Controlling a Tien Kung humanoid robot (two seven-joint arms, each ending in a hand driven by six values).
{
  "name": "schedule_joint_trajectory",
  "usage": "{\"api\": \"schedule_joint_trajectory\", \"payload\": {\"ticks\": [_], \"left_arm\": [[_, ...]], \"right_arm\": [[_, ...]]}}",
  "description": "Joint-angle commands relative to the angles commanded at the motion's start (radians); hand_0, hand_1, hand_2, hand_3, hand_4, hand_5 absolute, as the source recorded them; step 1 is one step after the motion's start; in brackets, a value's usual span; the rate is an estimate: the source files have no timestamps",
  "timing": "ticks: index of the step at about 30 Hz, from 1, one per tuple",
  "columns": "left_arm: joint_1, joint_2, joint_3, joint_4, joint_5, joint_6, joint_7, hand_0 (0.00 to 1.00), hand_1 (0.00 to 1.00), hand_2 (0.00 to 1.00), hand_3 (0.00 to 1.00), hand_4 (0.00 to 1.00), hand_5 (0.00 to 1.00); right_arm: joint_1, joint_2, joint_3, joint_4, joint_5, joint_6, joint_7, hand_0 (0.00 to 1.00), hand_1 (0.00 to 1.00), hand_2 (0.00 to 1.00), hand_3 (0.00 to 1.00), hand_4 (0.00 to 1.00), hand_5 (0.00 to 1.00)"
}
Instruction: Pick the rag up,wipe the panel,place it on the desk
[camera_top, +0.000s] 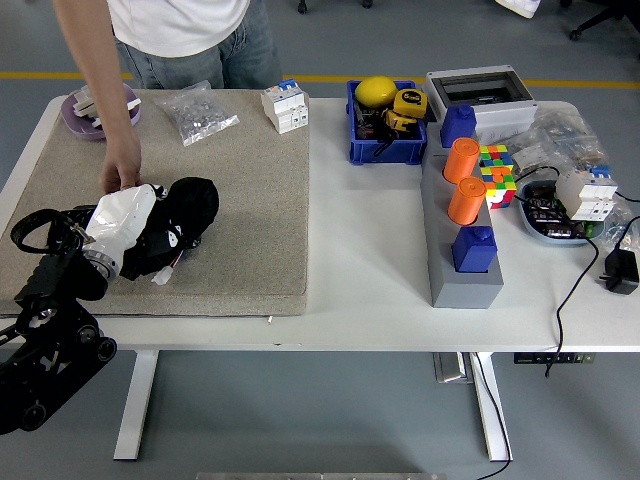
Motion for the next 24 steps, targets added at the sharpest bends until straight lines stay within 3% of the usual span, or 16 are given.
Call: {"api": "schedule_joint_trajectory", "payload": {"ticks": [10, 19, 24], "left_arm": [[0.029, 0.013, -0.047, 0.016, 0.019, 0.006, 0.007, 0.178, 0.119, 0.537, 0.461, 0.127, 0.002], [0.071, 0.064, -0.107, 0.052, 0.066, 0.014, -0.003, 0.179, 0.119, 0.537, 0.462, 0.129, 0.002], [0.087, 0.077, -0.130, 0.075, 0.069, 0.019, -0.010, 0.181, 0.119, 0.535, 0.462, 0.129, 0.002]], "right_arm": [[-0.002, 0.001, 0.006, 0.000, -0.002, 0.000, 0.000, 0.728, 0.592, 0.718, 0.756, 0.998, 0.605], [-0.004, 0.000, 0.012, 0.000, -0.005, 0.002, -0.002, 0.728, 0.591, 0.718, 0.756, 0.998, 0.607], [-0.004, 0.001, 0.015, 0.001, -0.007, 0.001, -0.001, 0.729, 0.591, 0.718, 0.756, 0.998, 0.609]]}}
